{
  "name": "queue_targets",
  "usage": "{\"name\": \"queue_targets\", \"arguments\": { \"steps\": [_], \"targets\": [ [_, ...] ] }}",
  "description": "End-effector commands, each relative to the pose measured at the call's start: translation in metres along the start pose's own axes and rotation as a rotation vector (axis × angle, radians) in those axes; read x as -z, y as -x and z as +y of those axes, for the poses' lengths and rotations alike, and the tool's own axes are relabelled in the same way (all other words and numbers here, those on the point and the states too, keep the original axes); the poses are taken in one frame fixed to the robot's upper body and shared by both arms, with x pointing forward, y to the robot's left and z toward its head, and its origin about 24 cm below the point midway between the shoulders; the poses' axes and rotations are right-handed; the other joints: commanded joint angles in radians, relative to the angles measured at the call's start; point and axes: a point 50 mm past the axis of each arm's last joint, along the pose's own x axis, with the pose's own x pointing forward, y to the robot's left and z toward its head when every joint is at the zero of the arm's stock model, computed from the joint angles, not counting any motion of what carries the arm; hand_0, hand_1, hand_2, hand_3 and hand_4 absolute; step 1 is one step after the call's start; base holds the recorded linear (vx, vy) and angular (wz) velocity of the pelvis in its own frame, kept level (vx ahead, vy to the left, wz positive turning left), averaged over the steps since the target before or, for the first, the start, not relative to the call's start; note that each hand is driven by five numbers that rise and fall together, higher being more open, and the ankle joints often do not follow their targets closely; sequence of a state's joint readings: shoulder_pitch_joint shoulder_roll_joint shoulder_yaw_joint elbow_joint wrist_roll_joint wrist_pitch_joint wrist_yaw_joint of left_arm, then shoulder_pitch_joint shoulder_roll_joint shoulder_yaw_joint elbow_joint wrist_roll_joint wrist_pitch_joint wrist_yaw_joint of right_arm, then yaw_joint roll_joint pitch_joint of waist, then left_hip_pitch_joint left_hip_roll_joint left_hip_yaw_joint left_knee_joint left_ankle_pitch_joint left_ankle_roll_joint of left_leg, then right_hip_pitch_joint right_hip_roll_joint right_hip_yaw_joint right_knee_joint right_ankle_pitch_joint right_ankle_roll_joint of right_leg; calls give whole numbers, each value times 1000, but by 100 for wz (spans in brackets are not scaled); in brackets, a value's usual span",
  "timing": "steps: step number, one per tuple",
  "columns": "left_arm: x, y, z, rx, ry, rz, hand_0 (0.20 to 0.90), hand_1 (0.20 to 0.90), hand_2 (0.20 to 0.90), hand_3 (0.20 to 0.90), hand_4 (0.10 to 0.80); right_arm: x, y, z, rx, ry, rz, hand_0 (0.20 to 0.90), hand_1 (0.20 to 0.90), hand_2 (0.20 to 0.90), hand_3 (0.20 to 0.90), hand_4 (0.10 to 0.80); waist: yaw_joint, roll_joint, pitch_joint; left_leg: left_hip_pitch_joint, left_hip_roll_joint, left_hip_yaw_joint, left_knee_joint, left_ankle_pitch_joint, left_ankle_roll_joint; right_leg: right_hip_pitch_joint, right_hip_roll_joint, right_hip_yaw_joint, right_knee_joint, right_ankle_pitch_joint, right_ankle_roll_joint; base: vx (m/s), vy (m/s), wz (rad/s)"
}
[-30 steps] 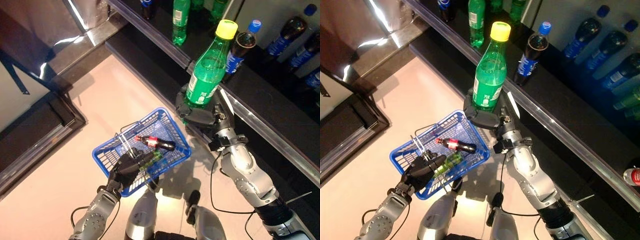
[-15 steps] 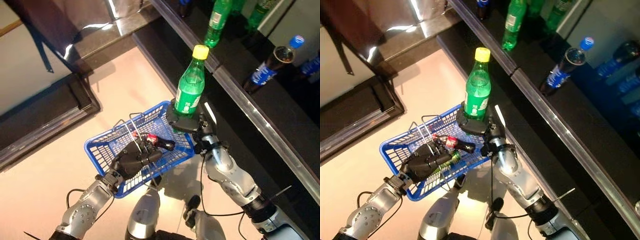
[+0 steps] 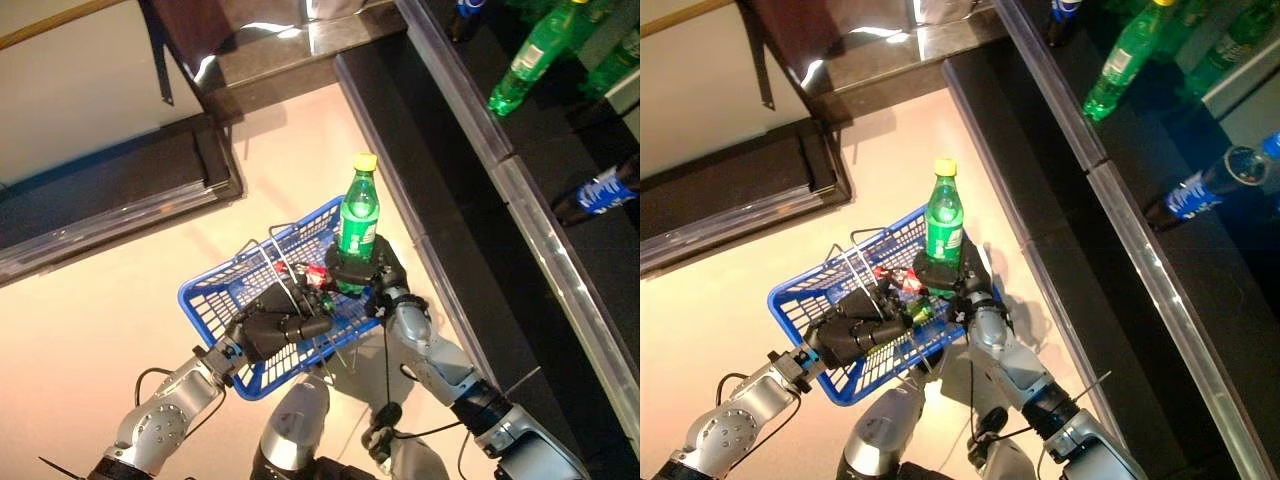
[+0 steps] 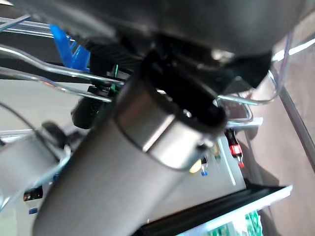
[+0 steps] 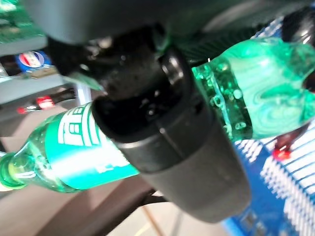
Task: Pick up the drink and place into the basket.
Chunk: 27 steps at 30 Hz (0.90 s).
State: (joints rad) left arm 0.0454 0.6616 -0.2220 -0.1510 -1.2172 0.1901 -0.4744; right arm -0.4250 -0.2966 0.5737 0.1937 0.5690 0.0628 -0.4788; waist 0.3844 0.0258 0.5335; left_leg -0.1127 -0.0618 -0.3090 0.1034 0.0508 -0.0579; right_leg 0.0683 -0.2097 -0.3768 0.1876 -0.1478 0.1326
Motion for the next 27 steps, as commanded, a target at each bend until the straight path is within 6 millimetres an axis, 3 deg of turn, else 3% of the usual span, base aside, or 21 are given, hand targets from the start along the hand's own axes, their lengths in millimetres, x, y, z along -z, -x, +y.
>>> {"name": "queue_targets", "arguments": {
  "steps": [1, 5, 9, 17, 22, 27],
  "targets": [
    [-75, -17, -125, 883, -220, -423, 300, 300, 300, 200, 100, -57, -1, 44, -124, -10, -307, 300, 300, 300, 200, 100, -8, 37, -206, -9, -3, -7, 27, 3, 0, -19, -6, -15, 48, 42, -45, 29, -1, 9],
    [-82, -14, -129, 928, -290, -439, 300, 300, 300, 200, 100, -45, -11, 39, -63, 82, -257, 300, 300, 300, 200, 100, 11, 34, -211, -15, -10, -17, 33, 1, 1, -18, -10, -26, 53, 40, -42, 33, 4, 4],
    [-89, -12, -138, 995, -343, -450, 300, 300, 300, 200, 100, -13, -20, 28, -5, 164, -120, 300, 300, 300, 200, 100, 33, 32, -212, -24, -18, -33, 36, 0, 3, -19, -13, -40, 58, 38, -39, 23, -3, 7],
    [-95, -11, -150, 1085, -388, -459, 300, 300, 300, 200, 100, 21, -24, 17, 47, 305, 4, 300, 300, 300, 200, 100, 57, 32, -196, -36, -31, -56, 35, 3, 5, -25, -16, -55, 67, 41, -32, 21, -22, 10],
    [-91, -16, -157, 1126, -387, -440, 300, 300, 300, 200, 100, 40, -31, 10, 15, 520, 140, 300, 300, 300, 200, 100, 71, 27, -182, -48, -39, -60, 36, 4, 6, -39, -19, -60, 74, 45, -29, 8, -31, 9],
    [-87, -18, -163, 1156, -403, -424, 300, 300, 300, 200, 100, 73, -26, -10, -24, 713, 348, 300, 300, 300, 200, 100, 81, 28, -167, -56, -44, -61, 36, 7, 13, -46, -21, -63, 74, 50, -26, 12, -17, 5]
  ]
}}
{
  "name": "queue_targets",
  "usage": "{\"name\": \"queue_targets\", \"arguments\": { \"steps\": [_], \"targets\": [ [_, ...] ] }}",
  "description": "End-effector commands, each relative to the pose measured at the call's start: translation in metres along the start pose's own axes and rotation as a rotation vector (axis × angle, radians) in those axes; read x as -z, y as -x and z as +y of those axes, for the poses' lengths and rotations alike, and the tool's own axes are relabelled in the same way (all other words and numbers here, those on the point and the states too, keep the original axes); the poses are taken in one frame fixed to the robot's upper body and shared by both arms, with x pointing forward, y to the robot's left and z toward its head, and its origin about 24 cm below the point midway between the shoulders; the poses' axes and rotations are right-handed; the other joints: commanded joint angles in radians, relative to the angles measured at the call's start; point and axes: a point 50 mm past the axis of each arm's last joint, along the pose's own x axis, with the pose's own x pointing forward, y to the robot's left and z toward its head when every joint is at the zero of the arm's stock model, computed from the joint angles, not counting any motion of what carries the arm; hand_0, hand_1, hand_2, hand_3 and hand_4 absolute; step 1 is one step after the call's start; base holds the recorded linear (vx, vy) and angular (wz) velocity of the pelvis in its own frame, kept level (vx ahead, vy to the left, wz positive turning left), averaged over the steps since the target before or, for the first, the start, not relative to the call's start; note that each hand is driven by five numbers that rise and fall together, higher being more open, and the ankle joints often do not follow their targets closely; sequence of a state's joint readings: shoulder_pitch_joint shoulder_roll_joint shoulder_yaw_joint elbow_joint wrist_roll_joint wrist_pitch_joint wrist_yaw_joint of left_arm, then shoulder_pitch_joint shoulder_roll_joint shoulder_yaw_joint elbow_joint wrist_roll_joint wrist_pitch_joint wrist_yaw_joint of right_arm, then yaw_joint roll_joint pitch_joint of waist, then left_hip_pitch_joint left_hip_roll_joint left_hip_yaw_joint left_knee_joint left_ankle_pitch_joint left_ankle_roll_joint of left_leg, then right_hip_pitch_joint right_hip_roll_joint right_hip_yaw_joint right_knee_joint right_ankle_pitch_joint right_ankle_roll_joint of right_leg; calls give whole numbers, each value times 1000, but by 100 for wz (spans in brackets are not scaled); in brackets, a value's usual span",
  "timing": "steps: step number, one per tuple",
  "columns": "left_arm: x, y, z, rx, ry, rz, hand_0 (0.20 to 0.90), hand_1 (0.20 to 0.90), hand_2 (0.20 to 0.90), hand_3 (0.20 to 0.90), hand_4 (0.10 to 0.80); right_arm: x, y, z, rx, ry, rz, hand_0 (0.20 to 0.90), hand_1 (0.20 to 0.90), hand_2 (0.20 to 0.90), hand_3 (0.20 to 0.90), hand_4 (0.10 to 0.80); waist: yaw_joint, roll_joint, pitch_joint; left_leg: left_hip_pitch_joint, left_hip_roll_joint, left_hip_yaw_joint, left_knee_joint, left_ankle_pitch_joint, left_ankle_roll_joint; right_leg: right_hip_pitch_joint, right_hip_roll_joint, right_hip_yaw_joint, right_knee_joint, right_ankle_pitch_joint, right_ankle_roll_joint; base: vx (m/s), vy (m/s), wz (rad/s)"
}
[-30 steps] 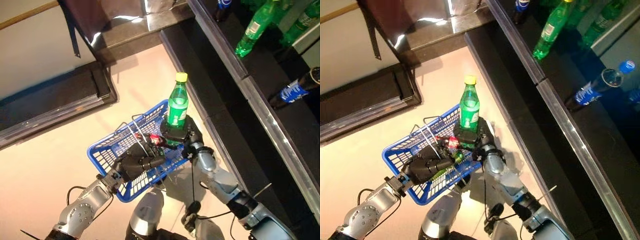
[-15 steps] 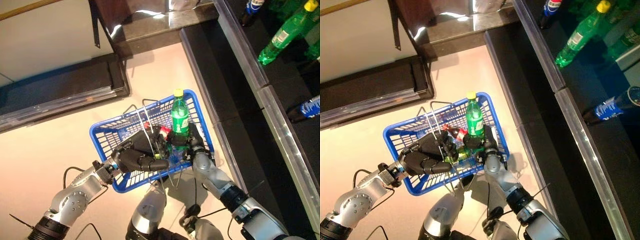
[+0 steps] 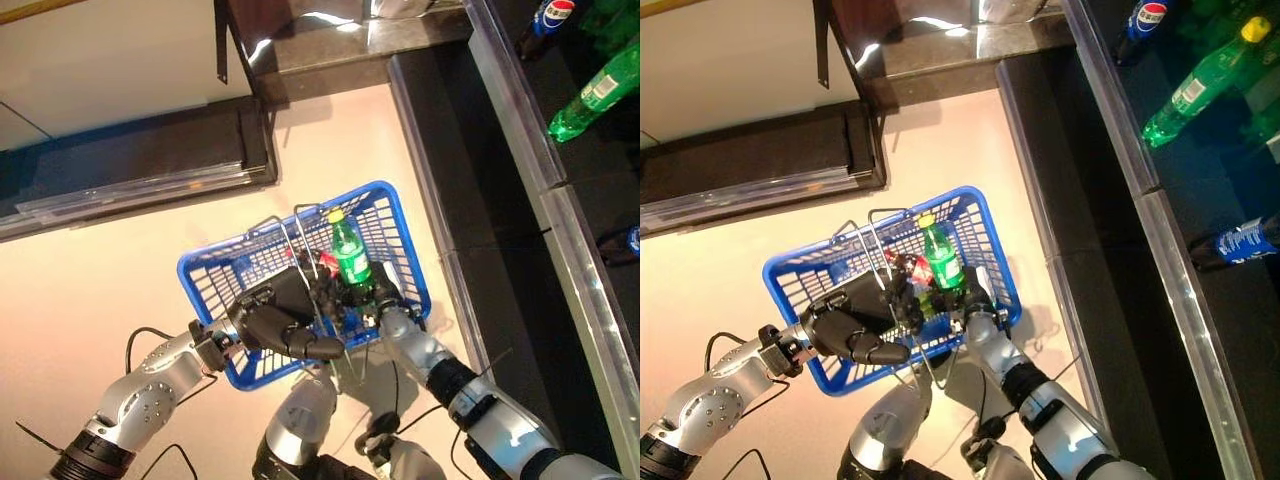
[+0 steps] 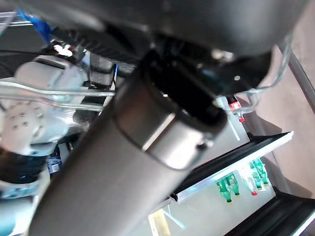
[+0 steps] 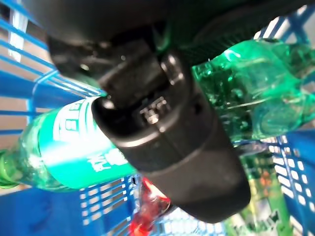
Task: Pick up the drink and place into the basket.
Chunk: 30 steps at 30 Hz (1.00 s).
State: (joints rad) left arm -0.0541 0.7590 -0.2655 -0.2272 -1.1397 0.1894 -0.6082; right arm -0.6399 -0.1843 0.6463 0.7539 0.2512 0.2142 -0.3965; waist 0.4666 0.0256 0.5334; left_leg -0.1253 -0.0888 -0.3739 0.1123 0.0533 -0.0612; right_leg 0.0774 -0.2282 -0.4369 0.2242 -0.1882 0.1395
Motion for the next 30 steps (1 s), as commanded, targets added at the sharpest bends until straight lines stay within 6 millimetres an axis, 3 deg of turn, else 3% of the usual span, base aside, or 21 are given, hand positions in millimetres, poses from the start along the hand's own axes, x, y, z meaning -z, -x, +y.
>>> {"name": "queue_targets", "arguments": {
  "steps": [1, 4, 11, 16, 18, 21, 22, 23, 24, 25, 26, 30],
  "targets": [
    [-93, -28, -121, 863, -317, -544, 300, 300, 300, 200, 100, 21, 2, 12, -61, 197, 64, 300, 300, 300, 200, 100, -1, 28, -167, -44, -17, 3, 27, 4, 16, -56, -3, -3, 38, 90, -33, 15, -28, 5],
    [-94, -29, -122, 866, -317, -540, 300, 300, 300, 200, 100, 29, -1, 6, -45, 277, 105, 300, 300, 300, 200, 100, 5, 26, -162, -48, -19, 3, 30, 4, 18, -59, -5, -6, 42, 91, -31, 0, 0, 0],
    [-89, -34, -128, 877, -314, -520, 300, 300, 300, 200, 100, 50, -8, -17, -78, 669, 292, 300, 300, 300, 200, 100, 23, 32, -140, -54, -25, 4, 42, 3, 24, -66, -12, -10, 57, 94, -27, 19, -21, 3],
    [-84, -35, -131, 885, -313, -513, 300, 300, 300, 200, 100, 58, -6, -20, -81, 715, 349, 300, 300, 300, 200, 100, 34, 40, -131, -56, -27, 2, 38, 8, 29, -68, -17, -19, 59, 97, -24, 11, -11, 13],
    [-85, -35, -132, 885, -310, -516, 300, 300, 300, 200, 100, 58, -7, -21, -74, 754, 346, 335, 335, 335, 241, 141, 38, 43, -128, -59, -30, 2, 37, 10, 31, -74, -18, -21, 62, 98, -23, 0, -3, 2],
    [-85, -35, -133, 886, -300, -519, 300, 300, 300, 200, 100, 59, -7, -23, -62, 772, 363, 300, 300, 300, 200, 100, 39, 46, -125, -59, -30, 1, 31, 15, 33, -80, -19, -21, 66, 101, -21, 2, 2, 2],
    [-84, -35, -133, 887, -300, -520, 300, 300, 300, 200, 100, 60, -7, -24, -62, 765, 370, 356, 356, 356, 266, 166, 39, 46, -125, -58, -30, 0, 28, 16, 34, -81, -19, -21, 65, 101, -21, 3, 3, 5],
    [-84, -34, -133, 886, -302, -521, 300, 300, 300, 200, 100, 62, -6, -24, -55, 752, 376, 472, 472, 472, 400, 300, 40, 46, -123, -58, -29, -1, 24, 18, 34, -82, -18, -21, 64, 103, -21, -3, 1, 5],
    [-84, -34, -134, 886, -302, -522, 300, 300, 300, 200, 100, 63, -6, -25, -42, 737, 379, 509, 509, 509, 444, 344, 40, 47, -123, -59, -29, 0, 22, 20, 35, -84, -18, -22, 63, 104, -20, -10, 2, 3],
    [-84, -35, -134, 886, -302, -523, 300, 300, 300, 200, 100, 63, -6, -25, -32, 722, 381, 820, 820, 820, 807, 707, 39, 48, -121, -59, -29, 0, 19, 21, 36, -86, -18, -21, 64, 105, -20, 0, 0, 0],
    [-85, -35, -135, 887, -302, -527, 300, 300, 300, 200, 100, 65, -5, -26, -13, 697, 387, 900, 900, 900, 900, 800, 39, 50, -120, -61, -29, -1, 17, 23, 37, -92, -18, -22, 66, 106, -19, 0, 0, 0],
    [-86, -35, -135, 874, -283, -538, 300, 300, 300, 200, 100, 66, -6, -31, 40, 653, 385, 900, 900, 900, 900, 800, 34, 53, -120, -58, -29, -1, 15, 23, 39, -97, -21, -22, 70, 110, -18, 0, 0, 0]
  ]
}}
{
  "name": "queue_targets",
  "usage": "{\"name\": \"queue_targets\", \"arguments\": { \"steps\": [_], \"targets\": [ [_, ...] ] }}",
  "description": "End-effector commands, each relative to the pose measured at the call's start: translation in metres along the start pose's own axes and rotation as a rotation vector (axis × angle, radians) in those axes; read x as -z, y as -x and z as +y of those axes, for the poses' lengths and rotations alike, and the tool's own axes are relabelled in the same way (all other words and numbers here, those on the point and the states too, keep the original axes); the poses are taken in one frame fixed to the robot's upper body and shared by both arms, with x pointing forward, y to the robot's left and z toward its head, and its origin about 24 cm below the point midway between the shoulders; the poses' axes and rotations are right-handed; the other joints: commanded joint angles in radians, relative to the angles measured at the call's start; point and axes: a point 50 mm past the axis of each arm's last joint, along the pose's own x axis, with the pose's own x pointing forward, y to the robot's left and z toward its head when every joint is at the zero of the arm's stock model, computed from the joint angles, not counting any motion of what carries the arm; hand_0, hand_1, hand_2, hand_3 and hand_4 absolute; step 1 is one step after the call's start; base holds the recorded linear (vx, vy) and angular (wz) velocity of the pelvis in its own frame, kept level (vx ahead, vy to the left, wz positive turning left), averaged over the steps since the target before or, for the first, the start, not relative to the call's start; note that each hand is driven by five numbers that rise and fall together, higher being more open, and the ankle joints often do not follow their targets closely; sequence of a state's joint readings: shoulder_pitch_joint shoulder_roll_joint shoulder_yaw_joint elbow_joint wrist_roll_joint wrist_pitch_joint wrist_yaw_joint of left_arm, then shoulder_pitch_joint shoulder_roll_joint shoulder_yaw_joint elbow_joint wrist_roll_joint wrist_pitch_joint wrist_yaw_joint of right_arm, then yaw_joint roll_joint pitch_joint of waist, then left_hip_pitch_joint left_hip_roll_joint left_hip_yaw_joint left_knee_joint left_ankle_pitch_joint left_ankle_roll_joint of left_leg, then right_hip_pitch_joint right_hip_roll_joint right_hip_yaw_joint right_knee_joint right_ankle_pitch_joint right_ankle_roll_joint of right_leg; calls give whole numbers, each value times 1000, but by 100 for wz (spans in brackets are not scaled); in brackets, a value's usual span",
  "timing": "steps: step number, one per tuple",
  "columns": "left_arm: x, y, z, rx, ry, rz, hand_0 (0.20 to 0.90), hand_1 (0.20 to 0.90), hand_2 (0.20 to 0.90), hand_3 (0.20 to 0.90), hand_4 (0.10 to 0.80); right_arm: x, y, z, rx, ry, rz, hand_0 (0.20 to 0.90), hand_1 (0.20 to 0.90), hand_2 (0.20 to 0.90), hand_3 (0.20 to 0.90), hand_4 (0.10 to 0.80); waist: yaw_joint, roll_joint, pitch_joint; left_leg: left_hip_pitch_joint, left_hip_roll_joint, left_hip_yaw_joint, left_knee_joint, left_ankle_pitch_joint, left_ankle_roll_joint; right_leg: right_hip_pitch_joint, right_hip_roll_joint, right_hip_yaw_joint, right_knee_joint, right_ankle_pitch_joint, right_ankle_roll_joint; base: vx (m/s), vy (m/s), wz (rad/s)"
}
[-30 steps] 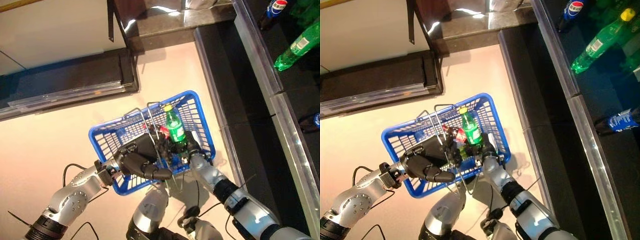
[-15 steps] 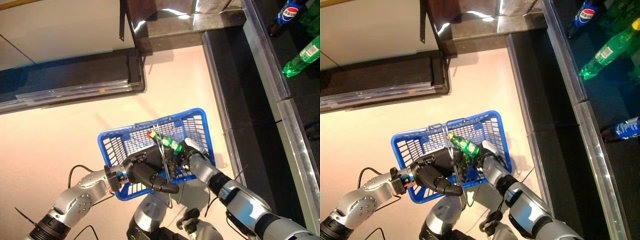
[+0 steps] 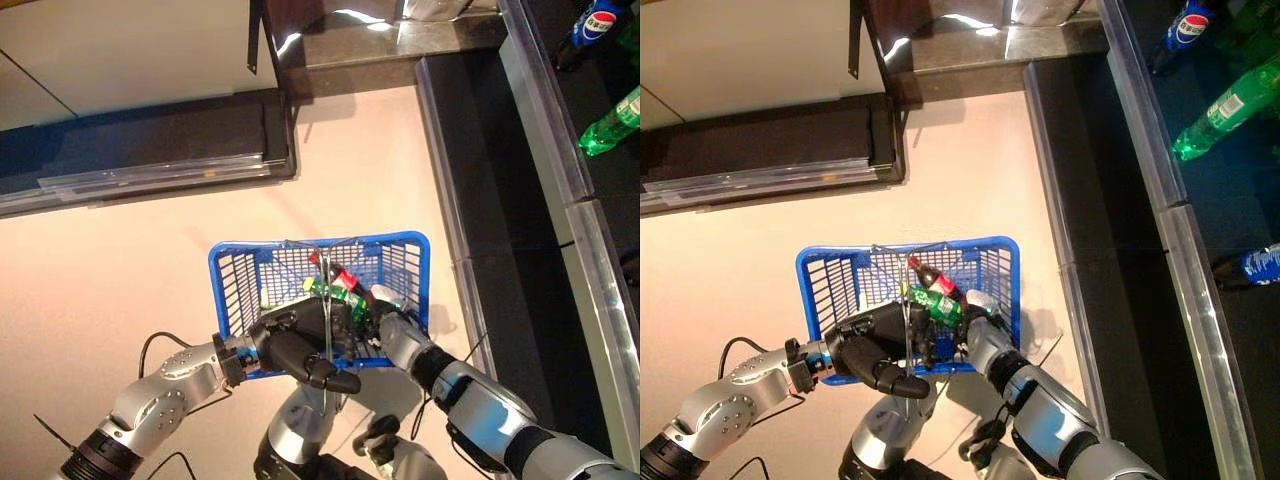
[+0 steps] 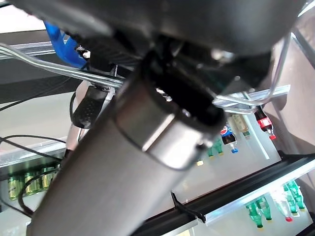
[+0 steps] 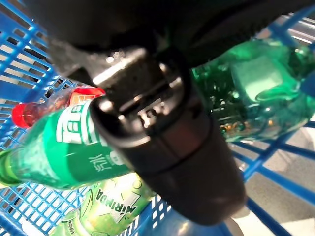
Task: Pick up the drink and place into the basket.
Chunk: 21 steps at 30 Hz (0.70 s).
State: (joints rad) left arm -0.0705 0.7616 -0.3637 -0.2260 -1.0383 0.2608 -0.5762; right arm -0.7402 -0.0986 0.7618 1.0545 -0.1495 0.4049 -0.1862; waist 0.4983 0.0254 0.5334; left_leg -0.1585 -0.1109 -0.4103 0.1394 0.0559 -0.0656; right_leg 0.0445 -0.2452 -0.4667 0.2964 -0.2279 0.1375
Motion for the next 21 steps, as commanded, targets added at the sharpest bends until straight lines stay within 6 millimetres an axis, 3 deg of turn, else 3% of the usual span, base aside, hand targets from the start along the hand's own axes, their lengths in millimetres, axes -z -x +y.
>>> {"name": "queue_targets", "arguments": {
  "steps": [1, 8, 12, 17, 21],
  "targets": [
    [-115, -8, -131, 854, -362, -701, 300, 300, 300, 200, 100, 52, -4, -14, 102, 47, 222, 900, 900, 900, 900, 800, 3, 54, -120, -25, -7, 35, -12, 20, 43, -64, -4, 8, -2, 149, -16, 0, 0, 0],
    [-116, -5, -126, 808, -339, -721, 300, 300, 300, 200, 100, 55, -5, -18, 166, -75, 198, 900, 900, 900, 900, 800, -6, 52, -118, -12, -1, 39, -7, 13, 43, -57, -5, 9, 4, 148, -15, 5, 1, 0],
    [-118, 1, -120, 764, -314, -724, 300, 300, 300, 200, 100, 49, -4, -33, 264, -140, 127, 900, 900, 900, 900, 800, -15, 40, -114, -3, 6, 44, -4, 6, 40, -52, -2, 16, 6, 147, -13, 31, -17, 0],
    [-115, 10, -106, 661, -288, -744, 300, 300, 300, 200, 100, 26, 14, -56, 411, -195, -20, 900, 900, 900, 900, 800, -52, 12, -100, 11, 25, 65, -8, -3, 36, -55, 7, 37, 10, 144, -14, 2, -14, -3],
    [-112, 20, -94, 560, -276, -778, 300, 300, 300, 200, 100, 28, 34, -71, 500, -202, -124, 900, 900, 900, 900, 800, -90, -5, -97, 21, 41, 86, -13, -11, 36, -61, 14, 60, 11, 137, -15, -8, -4, -13]
  ]
}}
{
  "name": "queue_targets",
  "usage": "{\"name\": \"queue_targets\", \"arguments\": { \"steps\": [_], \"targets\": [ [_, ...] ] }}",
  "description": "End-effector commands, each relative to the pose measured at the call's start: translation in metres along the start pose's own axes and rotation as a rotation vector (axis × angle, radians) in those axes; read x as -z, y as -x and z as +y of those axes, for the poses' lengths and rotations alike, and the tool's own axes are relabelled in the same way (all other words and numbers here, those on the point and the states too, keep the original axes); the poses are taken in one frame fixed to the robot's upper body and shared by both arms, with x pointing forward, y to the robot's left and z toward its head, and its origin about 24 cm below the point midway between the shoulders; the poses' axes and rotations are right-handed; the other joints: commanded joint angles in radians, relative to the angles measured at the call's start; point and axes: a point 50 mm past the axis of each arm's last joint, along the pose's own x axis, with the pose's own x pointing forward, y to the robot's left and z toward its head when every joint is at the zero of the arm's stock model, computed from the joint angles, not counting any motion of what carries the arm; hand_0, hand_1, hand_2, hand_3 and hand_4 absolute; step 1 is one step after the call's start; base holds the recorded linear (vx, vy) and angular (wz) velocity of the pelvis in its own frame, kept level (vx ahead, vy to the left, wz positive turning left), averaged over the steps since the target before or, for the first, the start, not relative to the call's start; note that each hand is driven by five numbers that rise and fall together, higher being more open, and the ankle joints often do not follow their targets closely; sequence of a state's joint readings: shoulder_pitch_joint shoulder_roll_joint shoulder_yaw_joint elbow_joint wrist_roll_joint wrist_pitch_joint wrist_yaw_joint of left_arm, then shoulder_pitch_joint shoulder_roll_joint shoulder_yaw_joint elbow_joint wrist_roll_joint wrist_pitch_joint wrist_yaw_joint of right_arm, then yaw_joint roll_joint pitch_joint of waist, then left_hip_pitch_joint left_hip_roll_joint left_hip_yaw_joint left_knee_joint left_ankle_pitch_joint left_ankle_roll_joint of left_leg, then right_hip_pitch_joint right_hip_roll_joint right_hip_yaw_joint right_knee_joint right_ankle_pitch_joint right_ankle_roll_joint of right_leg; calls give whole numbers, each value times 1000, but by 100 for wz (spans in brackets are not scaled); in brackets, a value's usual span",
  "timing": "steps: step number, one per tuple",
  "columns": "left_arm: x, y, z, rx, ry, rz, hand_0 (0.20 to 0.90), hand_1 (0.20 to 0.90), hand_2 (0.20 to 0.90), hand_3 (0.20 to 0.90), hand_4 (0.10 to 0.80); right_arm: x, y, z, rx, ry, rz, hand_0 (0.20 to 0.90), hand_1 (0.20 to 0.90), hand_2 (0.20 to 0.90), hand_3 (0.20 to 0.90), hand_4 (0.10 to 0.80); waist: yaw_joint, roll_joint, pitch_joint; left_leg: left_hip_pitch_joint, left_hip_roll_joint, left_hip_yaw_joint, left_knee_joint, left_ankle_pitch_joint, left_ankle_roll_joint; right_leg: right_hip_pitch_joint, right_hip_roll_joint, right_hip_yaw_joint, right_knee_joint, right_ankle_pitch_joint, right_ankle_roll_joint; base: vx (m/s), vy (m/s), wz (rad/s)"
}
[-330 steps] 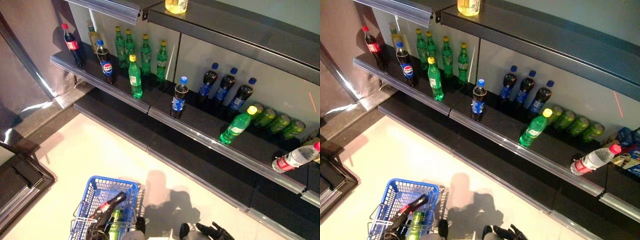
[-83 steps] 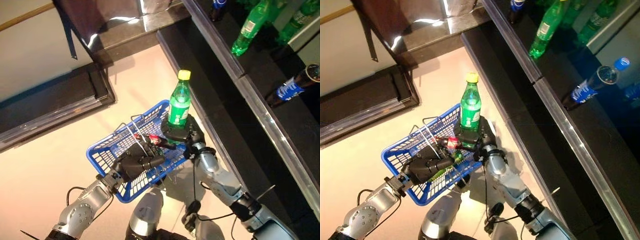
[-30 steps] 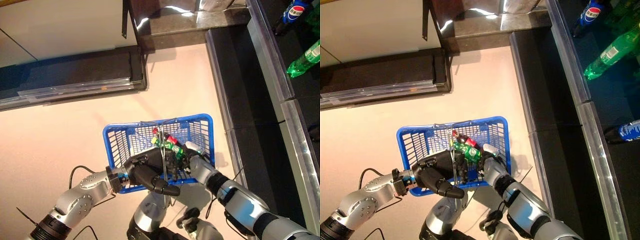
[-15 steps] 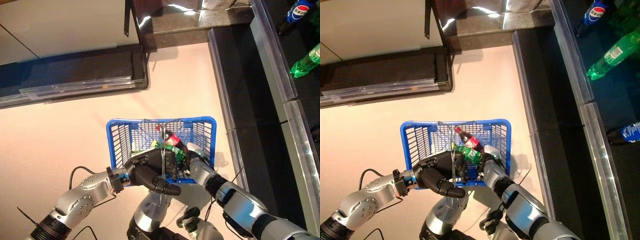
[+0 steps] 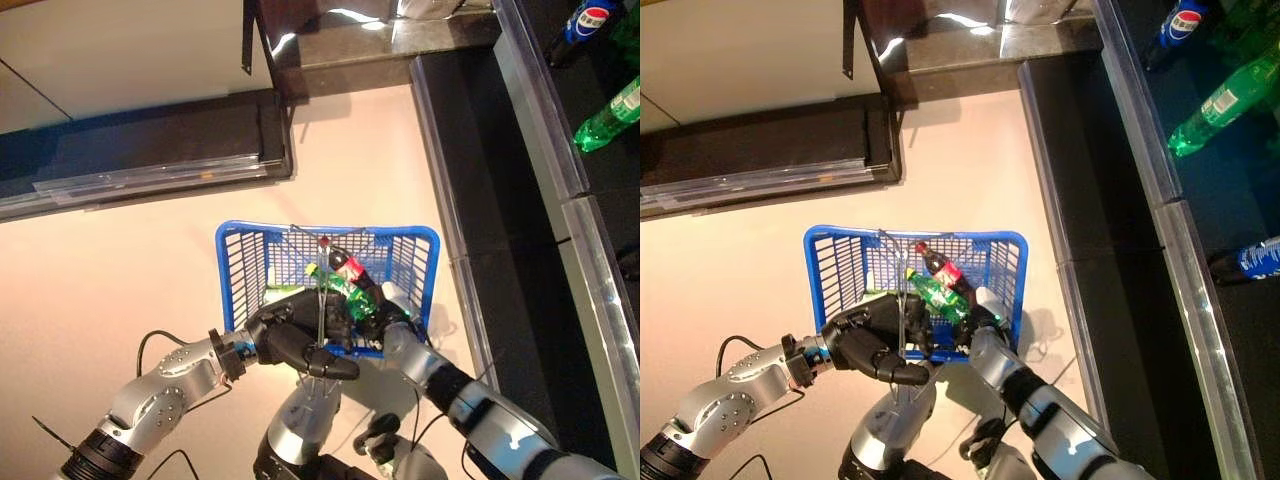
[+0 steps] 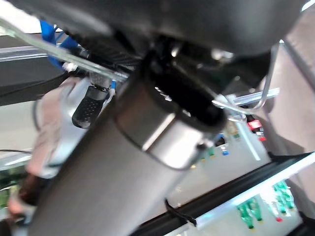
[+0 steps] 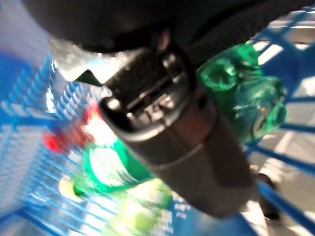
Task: Pick up the drink and place into the basket.
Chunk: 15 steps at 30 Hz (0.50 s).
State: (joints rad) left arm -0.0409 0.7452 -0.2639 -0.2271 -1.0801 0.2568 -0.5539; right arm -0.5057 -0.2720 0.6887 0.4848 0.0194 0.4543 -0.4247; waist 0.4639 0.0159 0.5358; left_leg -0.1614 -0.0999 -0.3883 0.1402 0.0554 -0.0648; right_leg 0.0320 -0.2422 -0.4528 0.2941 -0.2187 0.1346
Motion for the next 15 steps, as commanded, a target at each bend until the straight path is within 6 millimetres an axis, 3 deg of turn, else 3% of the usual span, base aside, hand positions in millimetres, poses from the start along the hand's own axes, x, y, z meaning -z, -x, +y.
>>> {"name": "queue_targets", "arguments": {
  "steps": [1, 5, 12, 15],
  "targets": [
    [-98, 10, -97, 607, -222, -705, 300, 300, 300, 200, 100, 0, 0, -69, 313, 118, -83, 900, 900, 900, 900, 800, -66, 2, -101, 29, 35, 71, -16, -13, 34, -49, 14, 52, 13, 125, -14, 3, -1, -21],
    [-95, 16, -86, 510, -186, -735, 300, 300, 300, 200, 100, -12, 18, -95, 360, 89, -190, 900, 900, 900, 900, 800, -96, -2, -110, 36, 48, 84, -22, -14, 31, -53, 22, 65, 12, 120, -17, 3, 12, -15],
    [-85, 34, -66, 339, -121, -790, 300, 300, 300, 200, 100, -13, 60, -129, 395, 69, -330, 900, 900, 900, 900, 800, -144, -8, -123, 57, 66, 114, -32, -21, 25, -55, 33, 97, 17, 108, -18, 7, 19, -12],
    [-85, 18, -64, 229, -105, -795, 300, 300, 300, 200, 100, -28, 73, -126, 324, -30, -420, 900, 900, 900, 900, 800, -166, -31, -129, 76, 77, 128, -33, -28, 27, -51, 40, 119, 22, 105, -18, 39, -33, -19]
  ]
}}
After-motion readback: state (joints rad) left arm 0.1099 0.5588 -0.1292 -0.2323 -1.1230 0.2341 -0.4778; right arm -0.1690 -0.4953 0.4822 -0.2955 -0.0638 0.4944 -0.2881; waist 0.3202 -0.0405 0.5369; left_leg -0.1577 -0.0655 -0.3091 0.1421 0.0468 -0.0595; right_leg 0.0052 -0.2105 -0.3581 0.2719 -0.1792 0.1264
